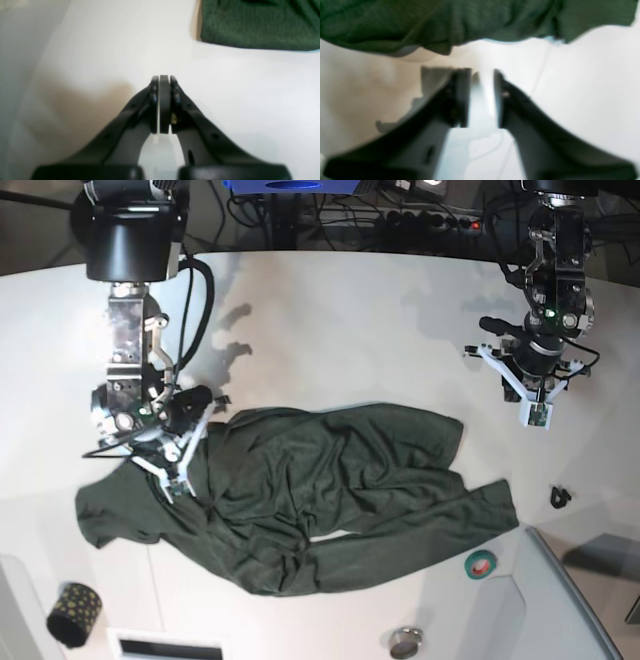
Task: Layout the t-shirt on the table in an organized manner, then fold the t-shirt properly
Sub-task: 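Pull the grasped edge with the right gripper away from the shirt body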
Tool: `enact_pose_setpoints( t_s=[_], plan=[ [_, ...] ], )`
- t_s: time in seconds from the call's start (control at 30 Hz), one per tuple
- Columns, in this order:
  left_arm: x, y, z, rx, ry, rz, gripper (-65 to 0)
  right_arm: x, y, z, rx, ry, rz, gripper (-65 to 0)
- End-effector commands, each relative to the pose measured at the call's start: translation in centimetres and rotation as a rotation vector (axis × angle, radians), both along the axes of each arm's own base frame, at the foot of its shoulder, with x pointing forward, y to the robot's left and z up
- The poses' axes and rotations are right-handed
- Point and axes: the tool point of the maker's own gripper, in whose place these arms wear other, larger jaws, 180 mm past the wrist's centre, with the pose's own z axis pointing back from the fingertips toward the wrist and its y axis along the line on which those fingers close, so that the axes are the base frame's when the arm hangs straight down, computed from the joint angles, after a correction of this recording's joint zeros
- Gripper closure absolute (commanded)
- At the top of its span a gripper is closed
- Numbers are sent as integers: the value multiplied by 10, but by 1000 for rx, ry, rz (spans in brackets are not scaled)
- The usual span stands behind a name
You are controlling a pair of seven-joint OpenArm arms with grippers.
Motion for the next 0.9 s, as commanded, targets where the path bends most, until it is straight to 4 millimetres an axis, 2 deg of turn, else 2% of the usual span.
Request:
enact_pose_setpoints(
  t_s=[0.0,0.03,0.07,0.23,0.3,0.43,0.7,0.83,0.87],
  plan=[
    [8,4,11,16,-40,-5,0,13,2,8,11,-42,2,-276],
    [8,4,11,16,-40,-5,0,15,5,6,19,-48,8,-312],
    [7,4,11,16,-39,-5,0,15,6,2,25,-41,12,-321],
    [6,4,10,15,-36,-4,0,14,16,-20,57,-7,25,-318],
    [3,4,8,15,-28,-5,0,16,17,-22,63,-4,26,-296],
    [2,4,7,15,-27,-5,0,17,18,-22,64,-4,26,-242],
    [2,4,7,15,-27,-5,0,32,20,-12,67,-30,29,-240],
    [2,4,7,15,-27,-5,0,35,22,-17,72,-7,35,-233],
    [2,4,7,15,-27,-5,0,36,24,-19,75,0,39,-212]
  ],
)
